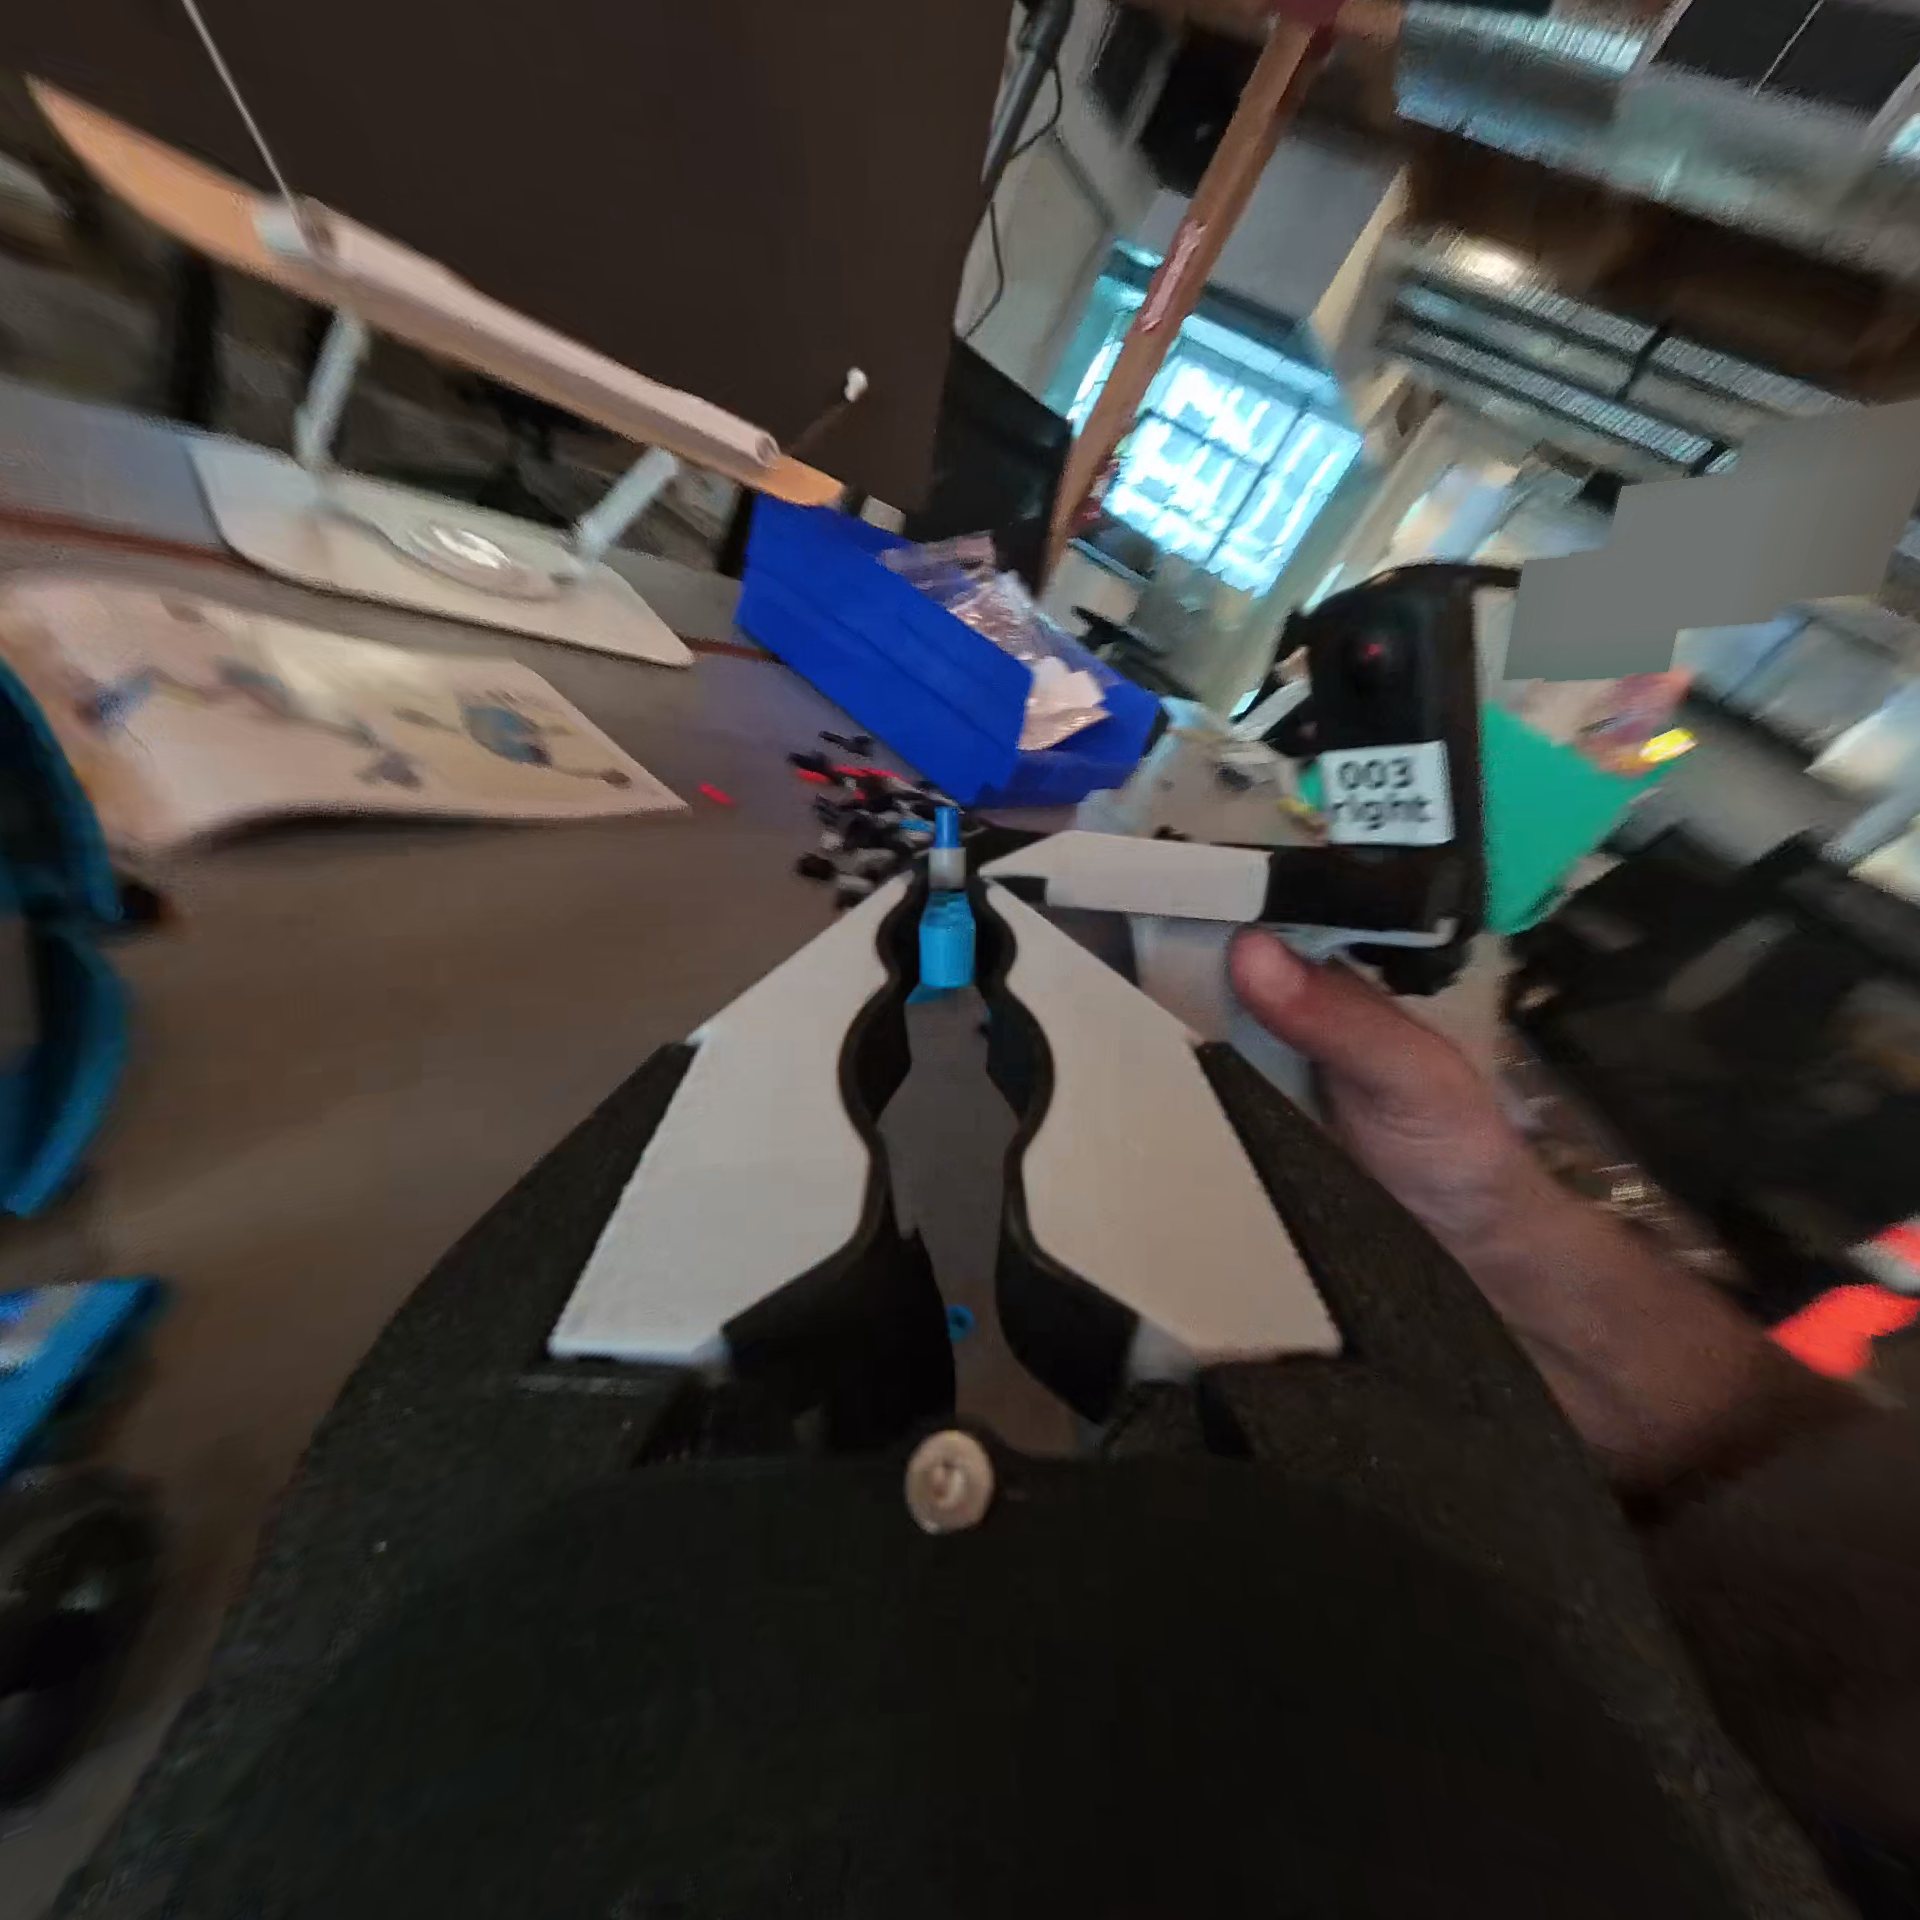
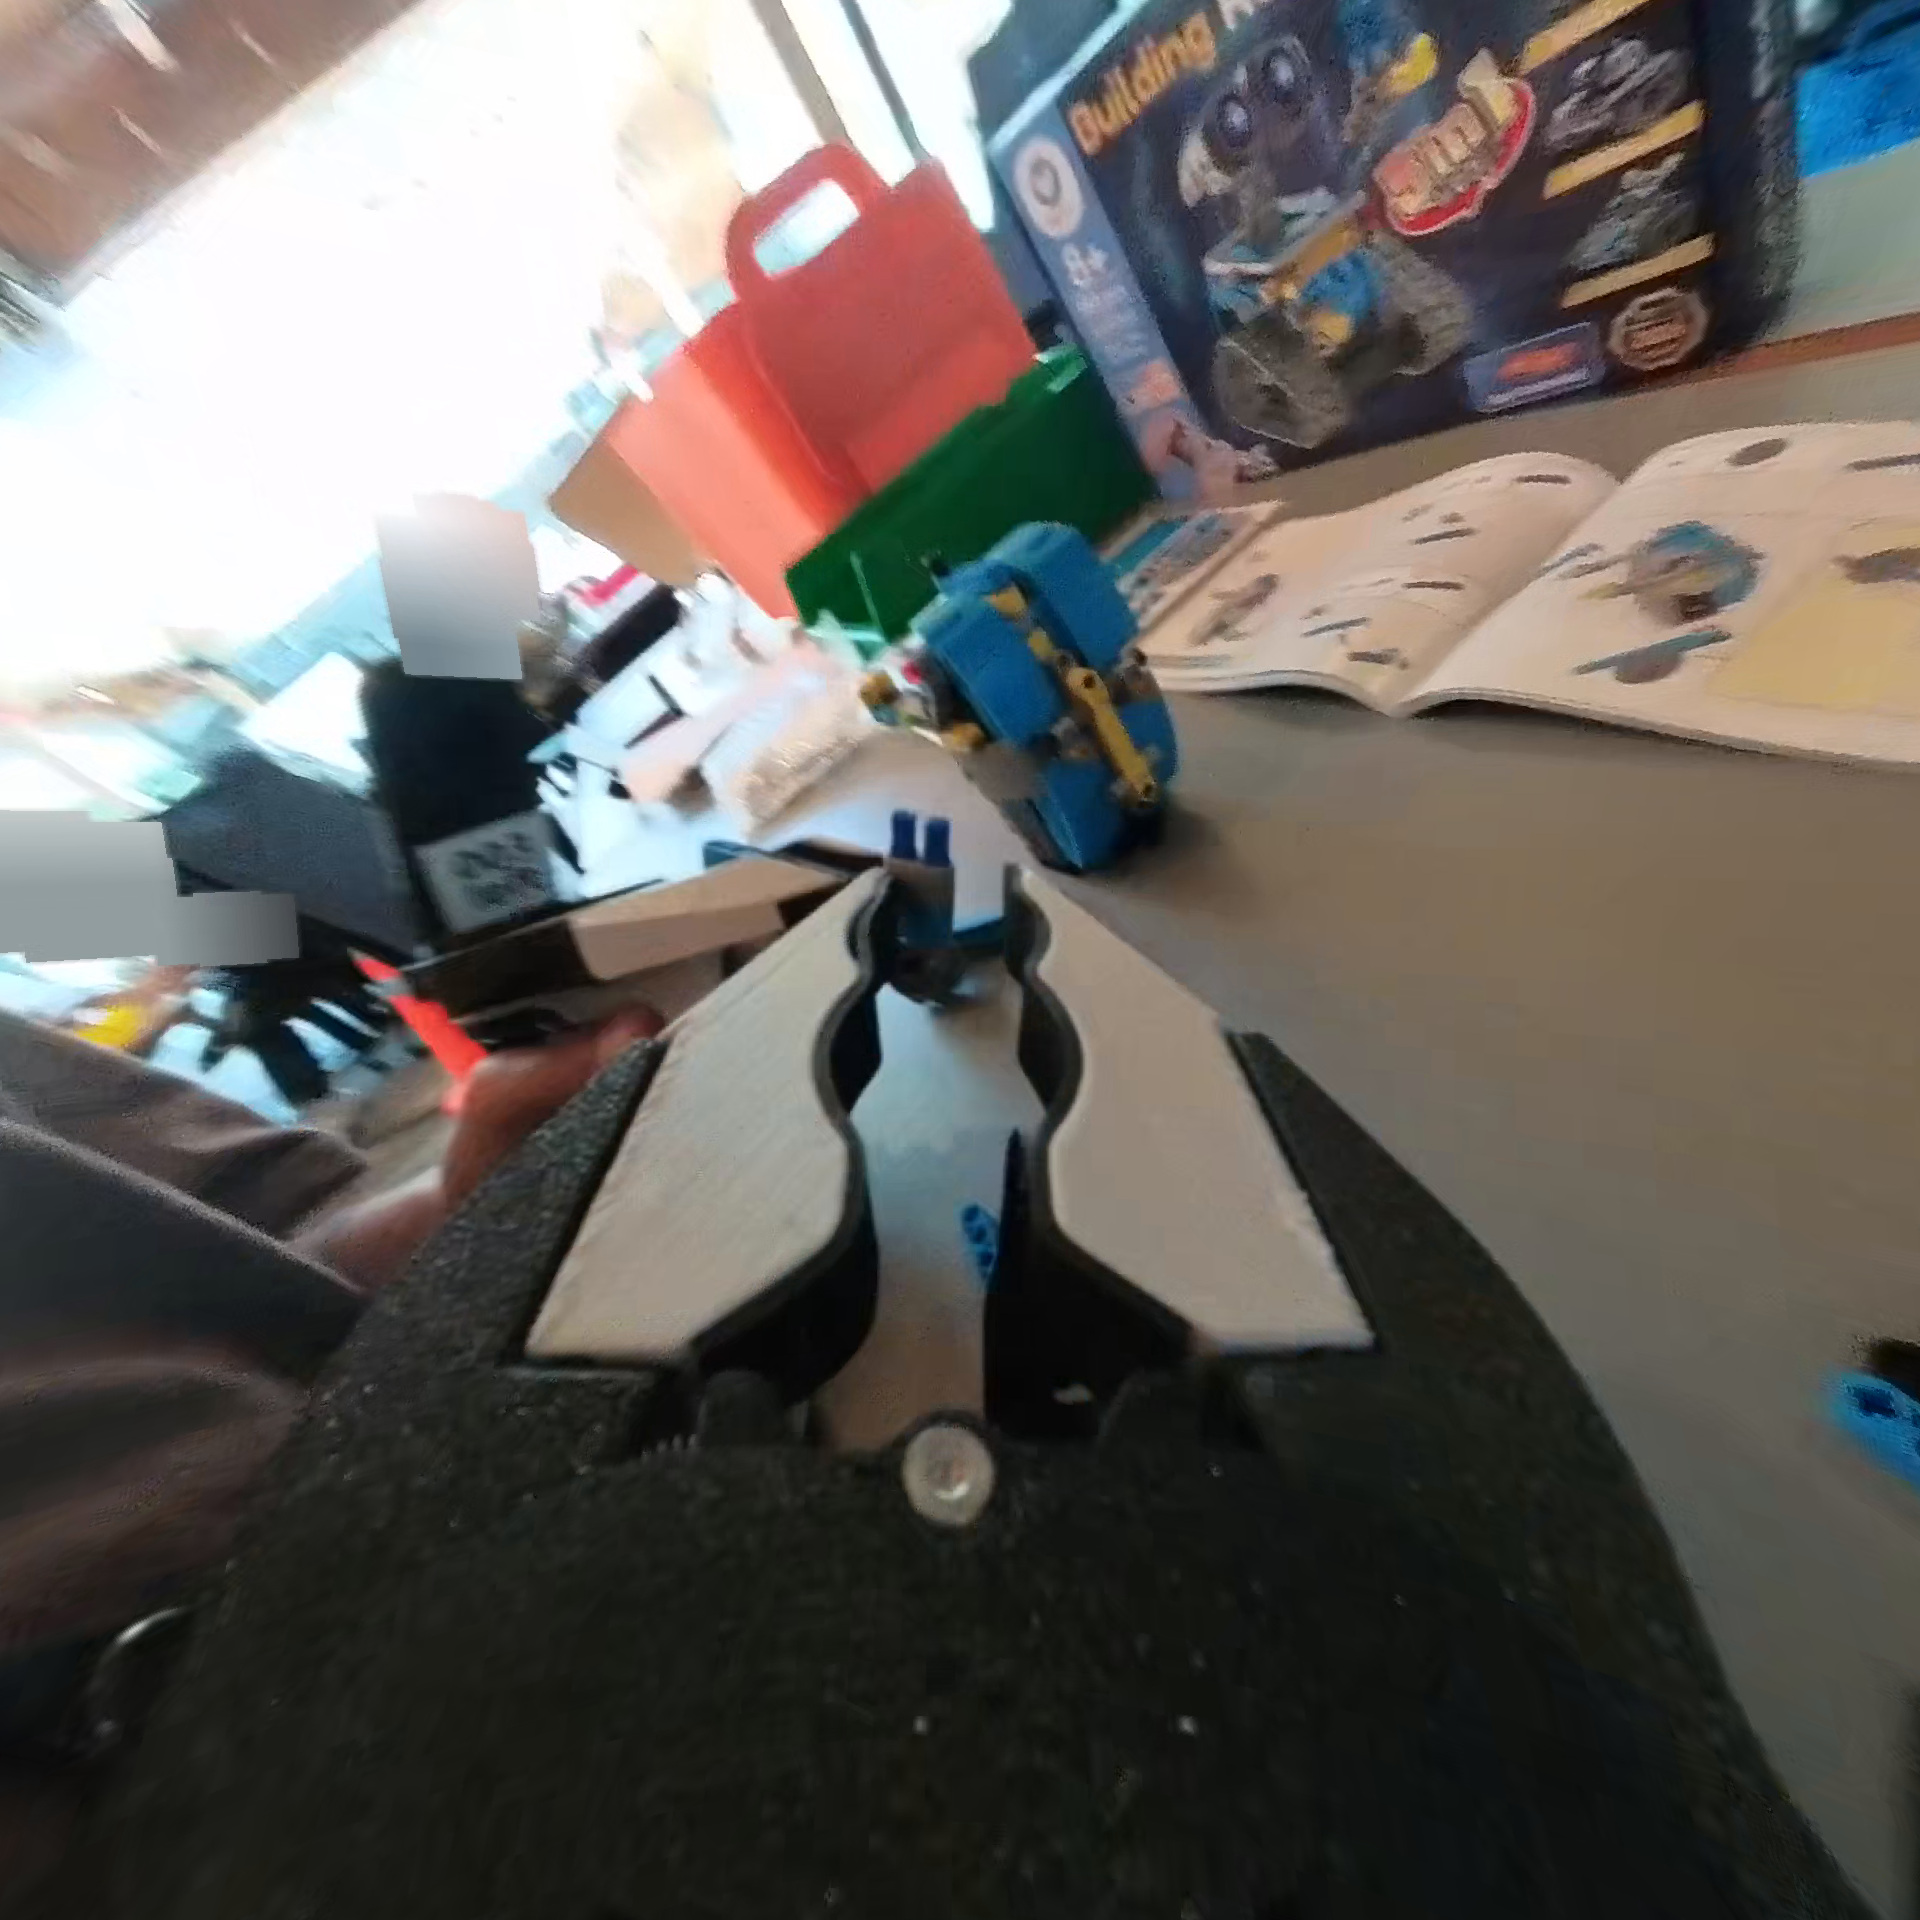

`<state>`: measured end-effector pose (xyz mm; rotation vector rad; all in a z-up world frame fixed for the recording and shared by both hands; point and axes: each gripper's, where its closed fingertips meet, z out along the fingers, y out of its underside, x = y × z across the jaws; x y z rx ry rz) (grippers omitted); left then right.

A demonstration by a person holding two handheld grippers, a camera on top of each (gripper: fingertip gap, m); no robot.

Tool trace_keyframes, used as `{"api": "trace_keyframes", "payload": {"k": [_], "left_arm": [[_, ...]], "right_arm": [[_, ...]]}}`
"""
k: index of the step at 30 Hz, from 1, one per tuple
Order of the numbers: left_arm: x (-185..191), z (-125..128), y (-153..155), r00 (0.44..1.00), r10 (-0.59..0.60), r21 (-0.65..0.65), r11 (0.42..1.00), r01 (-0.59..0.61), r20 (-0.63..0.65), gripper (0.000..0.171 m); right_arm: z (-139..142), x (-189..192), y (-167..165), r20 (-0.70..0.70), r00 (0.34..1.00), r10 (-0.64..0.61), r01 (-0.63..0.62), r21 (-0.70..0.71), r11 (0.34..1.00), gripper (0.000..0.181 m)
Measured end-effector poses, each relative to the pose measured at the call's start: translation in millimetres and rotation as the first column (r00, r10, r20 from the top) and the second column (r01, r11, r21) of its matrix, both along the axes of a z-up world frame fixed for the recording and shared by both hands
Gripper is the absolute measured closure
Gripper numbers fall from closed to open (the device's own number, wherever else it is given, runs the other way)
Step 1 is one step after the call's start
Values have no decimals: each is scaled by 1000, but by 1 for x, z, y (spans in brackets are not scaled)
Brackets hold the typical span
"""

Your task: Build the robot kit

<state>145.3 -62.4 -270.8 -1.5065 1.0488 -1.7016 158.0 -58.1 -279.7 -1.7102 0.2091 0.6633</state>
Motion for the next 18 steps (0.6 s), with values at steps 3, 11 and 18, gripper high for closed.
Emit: {"api": "trace_keyframes", "payload": {"k": [3, 11, 18], "left_arm": [[-3, 3, 1, 995, 103, 247, 964, -100, 1, 165], [-5, 8, -10, 980, 197, 556, 810, -185, 38, 165], [-3, 1, -13, 969, 247, 641, 741, -197, 13, 164]], "right_arm": [[-2, -3, 0, -13, 998, -58, 59, 11, 998, 160], [15, -12, 1, -168, 985, -49, 72, 130, 989, 162], [14, -7, -1, 6, 981, -192, 190, 119, 975, 168]]}}
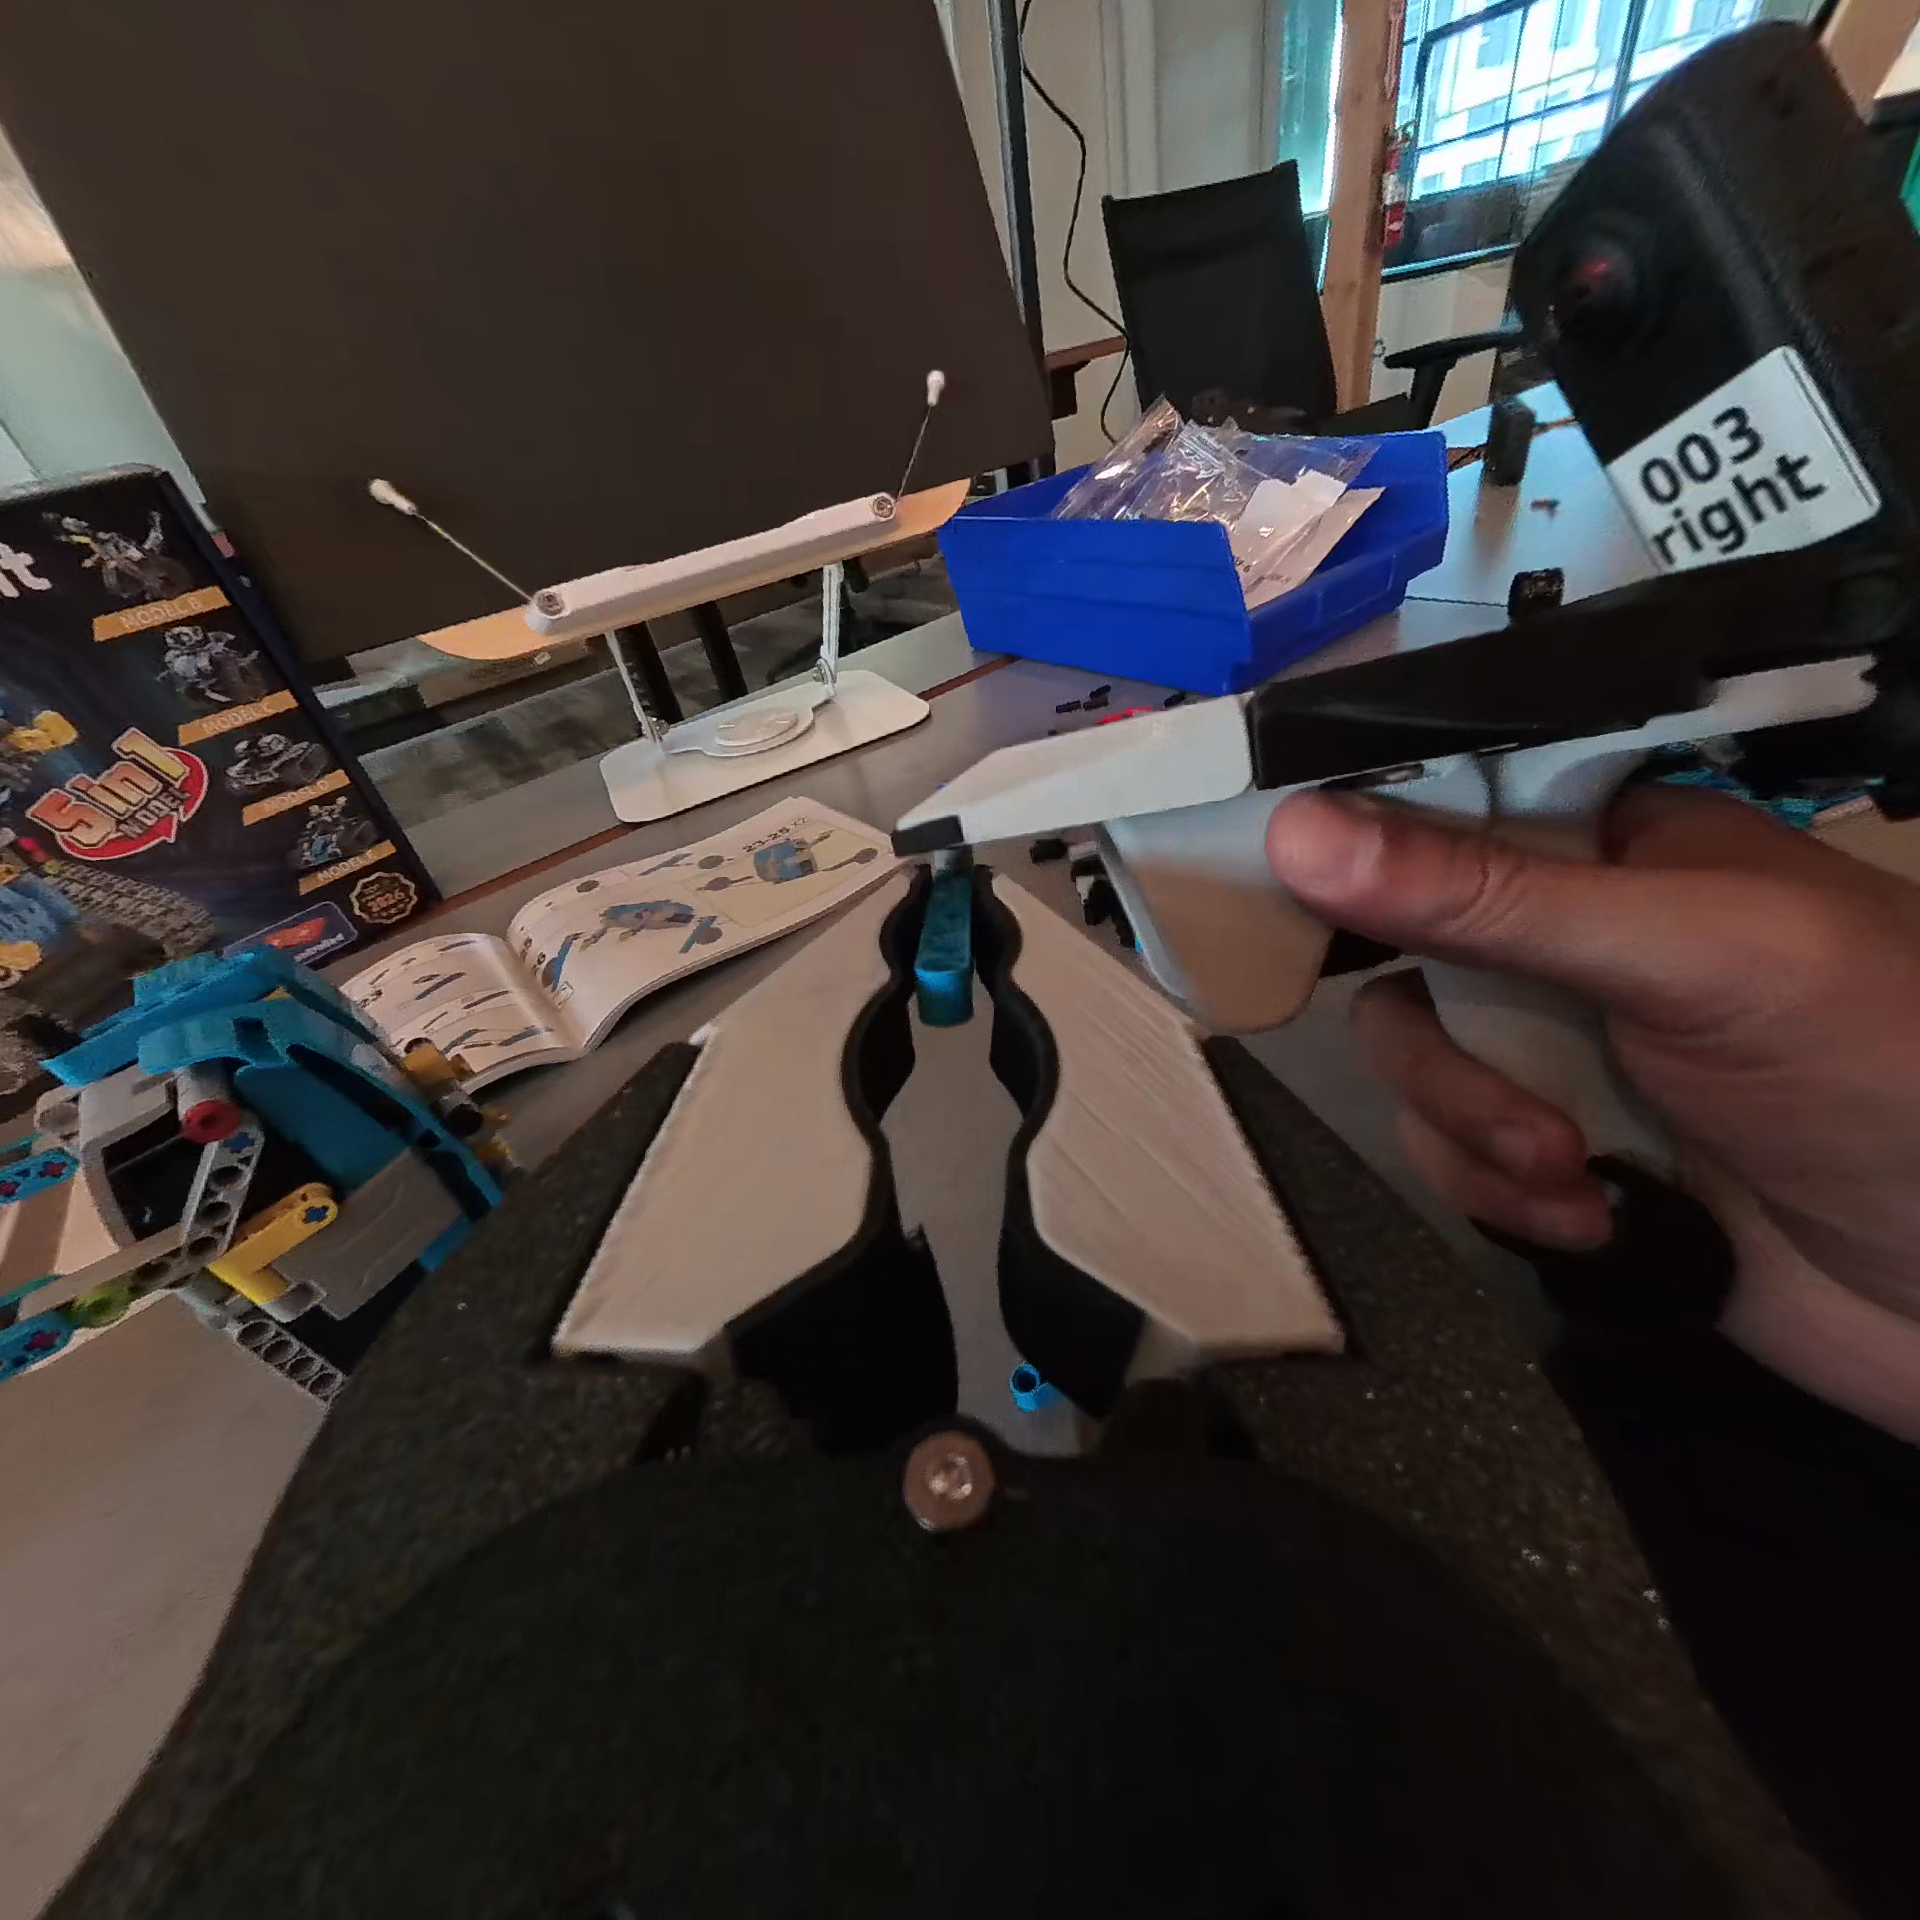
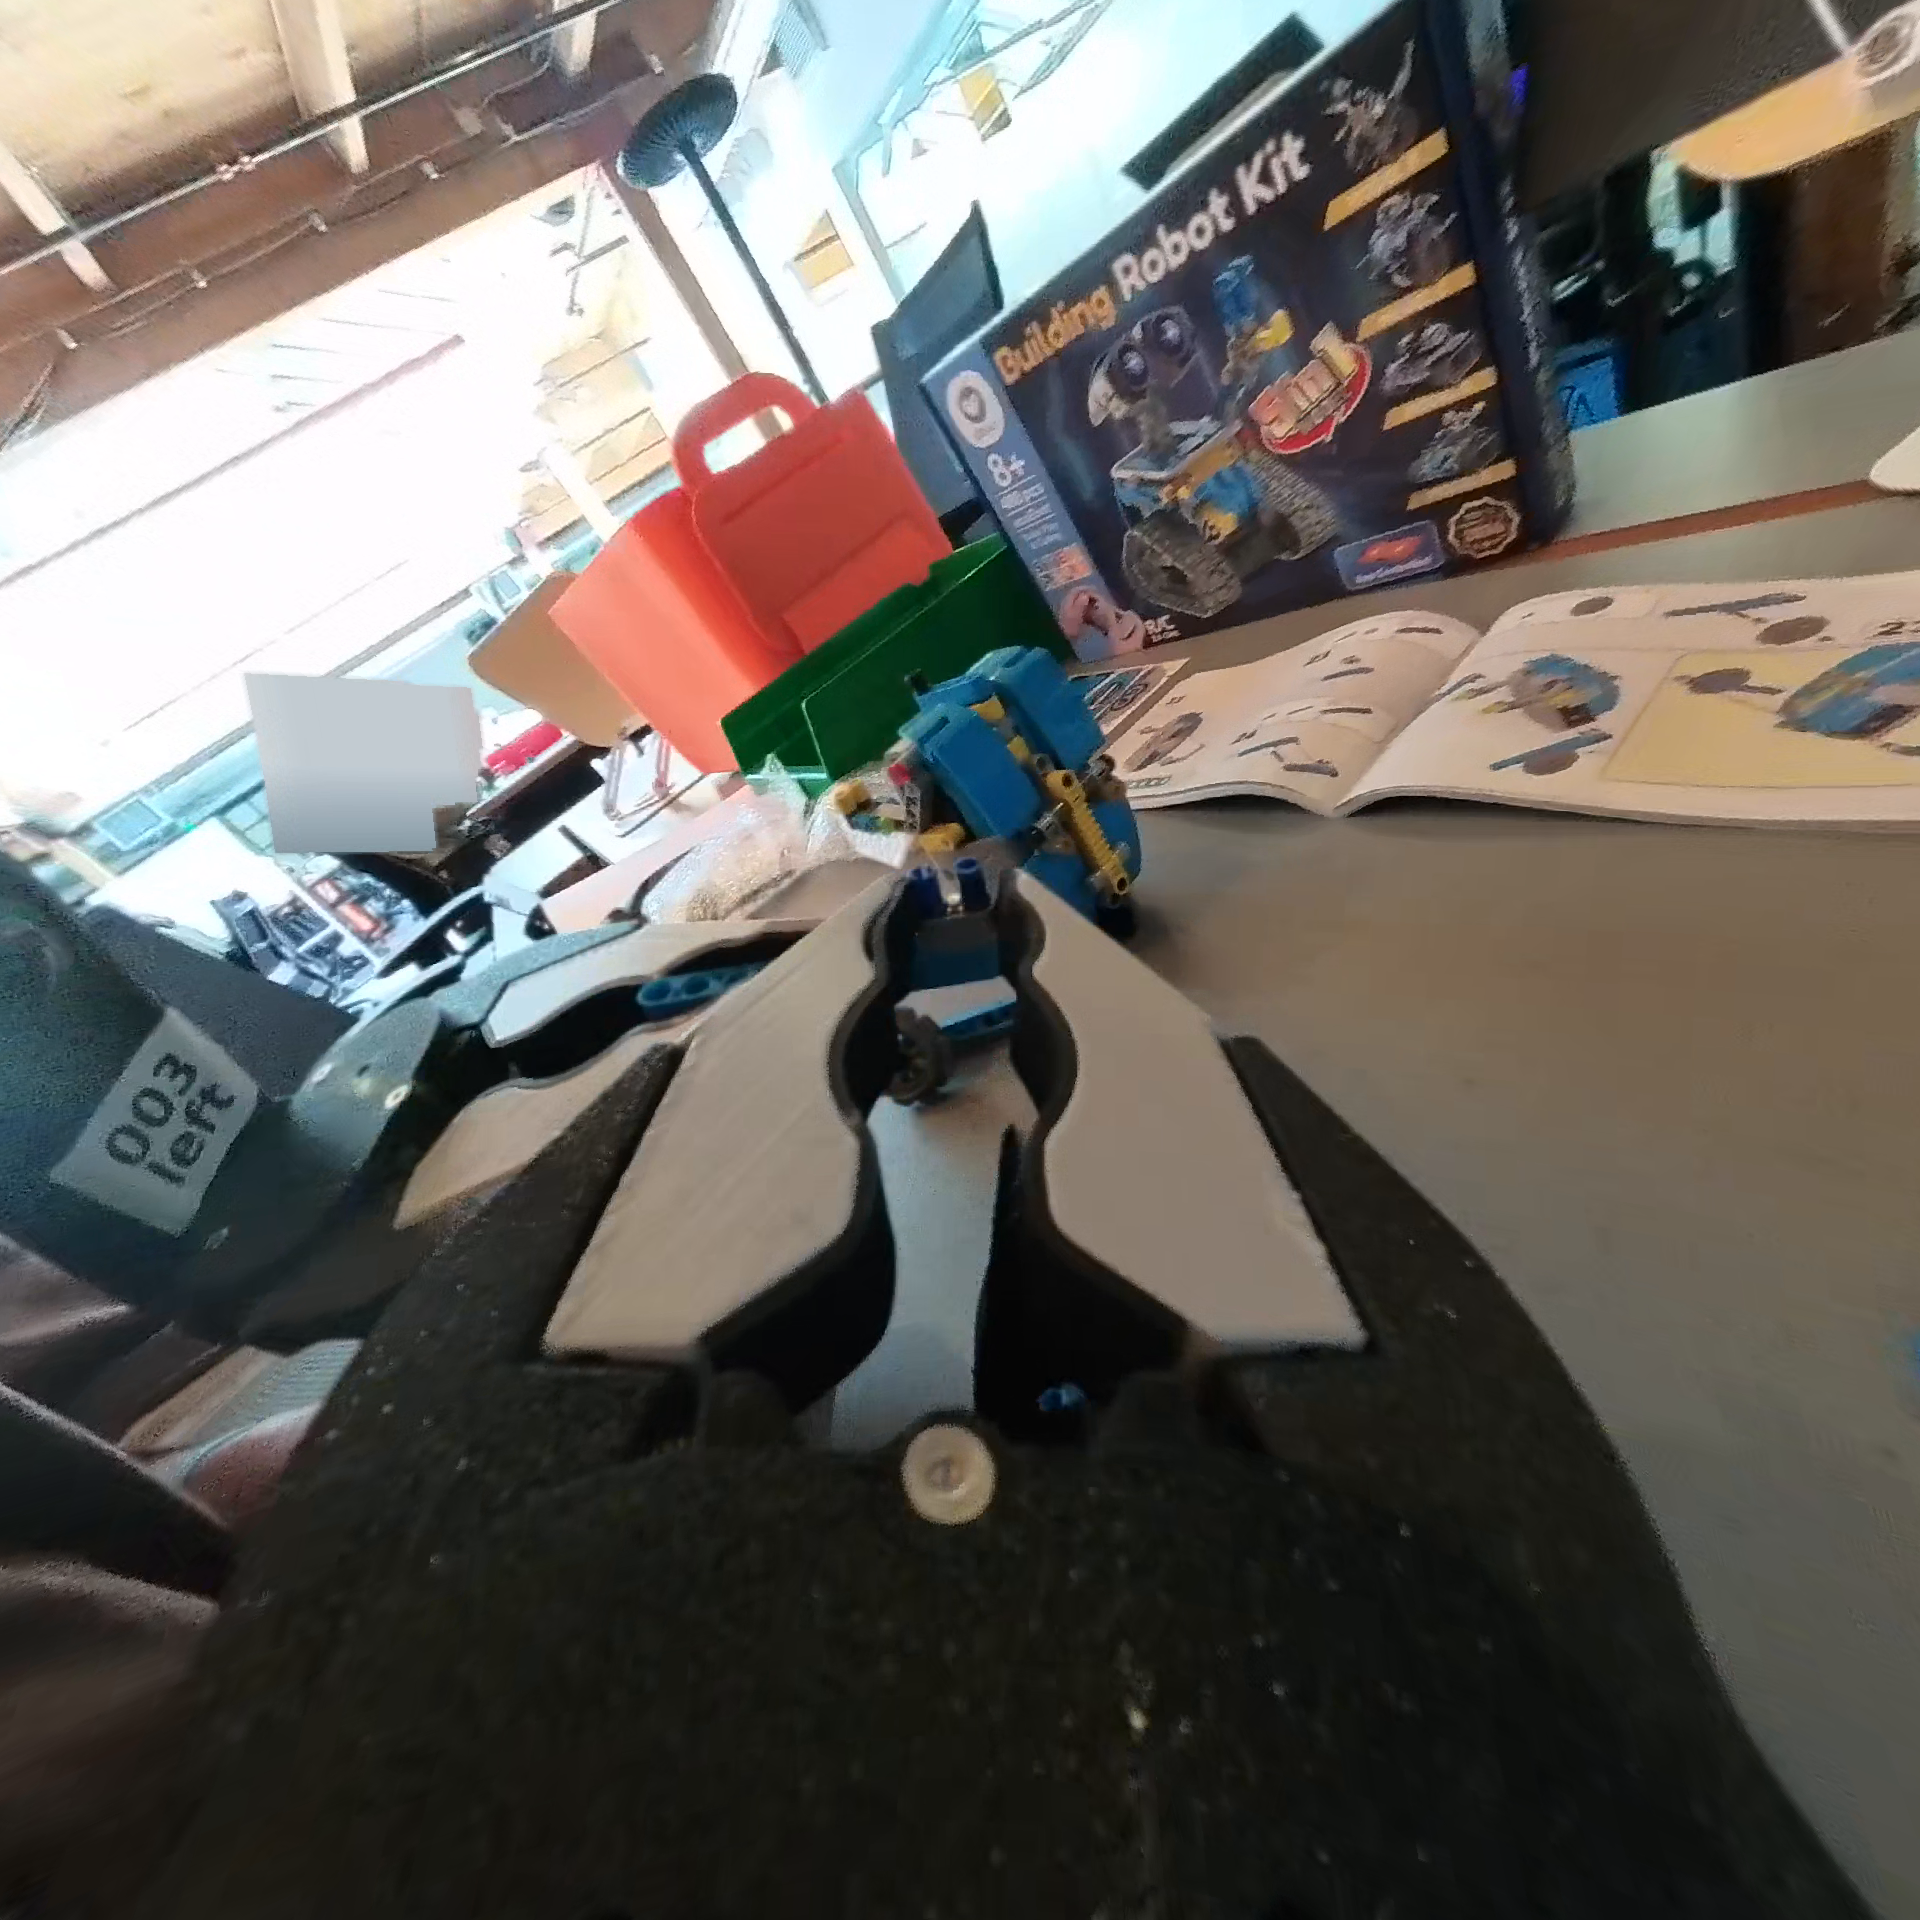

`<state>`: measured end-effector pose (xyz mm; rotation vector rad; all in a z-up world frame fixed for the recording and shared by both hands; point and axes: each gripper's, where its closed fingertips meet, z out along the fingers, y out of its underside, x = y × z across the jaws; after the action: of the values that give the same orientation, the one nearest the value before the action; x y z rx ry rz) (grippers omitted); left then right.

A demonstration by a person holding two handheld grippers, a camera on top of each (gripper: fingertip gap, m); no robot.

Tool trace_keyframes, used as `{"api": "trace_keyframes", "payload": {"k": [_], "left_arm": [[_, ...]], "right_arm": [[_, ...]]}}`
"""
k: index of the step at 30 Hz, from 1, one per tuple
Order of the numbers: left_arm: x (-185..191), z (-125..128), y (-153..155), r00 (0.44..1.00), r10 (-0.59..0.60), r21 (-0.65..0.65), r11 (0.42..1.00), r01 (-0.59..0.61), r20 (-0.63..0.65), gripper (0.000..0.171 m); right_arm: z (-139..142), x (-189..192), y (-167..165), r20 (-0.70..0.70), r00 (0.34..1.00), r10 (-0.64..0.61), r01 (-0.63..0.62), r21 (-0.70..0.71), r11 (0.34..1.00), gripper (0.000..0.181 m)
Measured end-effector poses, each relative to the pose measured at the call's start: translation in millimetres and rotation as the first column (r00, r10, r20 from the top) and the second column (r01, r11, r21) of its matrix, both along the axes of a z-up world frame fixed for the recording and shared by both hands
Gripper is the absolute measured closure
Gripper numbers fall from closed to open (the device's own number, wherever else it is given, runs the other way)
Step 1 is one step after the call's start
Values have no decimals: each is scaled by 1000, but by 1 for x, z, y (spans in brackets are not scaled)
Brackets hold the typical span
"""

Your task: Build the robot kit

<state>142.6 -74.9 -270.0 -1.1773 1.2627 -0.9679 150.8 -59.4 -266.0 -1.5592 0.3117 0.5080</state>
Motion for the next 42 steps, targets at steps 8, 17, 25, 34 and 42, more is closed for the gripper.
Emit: {"api": "trace_keyframes", "payload": {"k": [8, 17, 25, 34, 42], "left_arm": [[7, -5, -1, 998, -62, -145, 988, 61, 0, 164], [4, -12, -2, 978, -203, -395, 903, 169, -46, 161], [-19, -3, -30, 790, -607, -853, 363, 374, 87, 143], [-5, -19, 4, 941, -301, -403, 889, 218, -154, 165], [-11, -29, 6, 967, -149, 134, 975, 179, -208, 164]], "right_arm": [[1, 9, -2, -178, 984, 6, 6, 67, 998, 169], [-4, 5, 0, 271, 963, 15, 4, -70, 998, 167], [23, -19, -17, 536, 835, 125, -182, 55, 982, 167], [-5, -2, -7, 70, 987, 145, -140, -76, 987, 144], [-13, -18, -14, -462, 811, 358, -390, 27, 920, 173]]}}
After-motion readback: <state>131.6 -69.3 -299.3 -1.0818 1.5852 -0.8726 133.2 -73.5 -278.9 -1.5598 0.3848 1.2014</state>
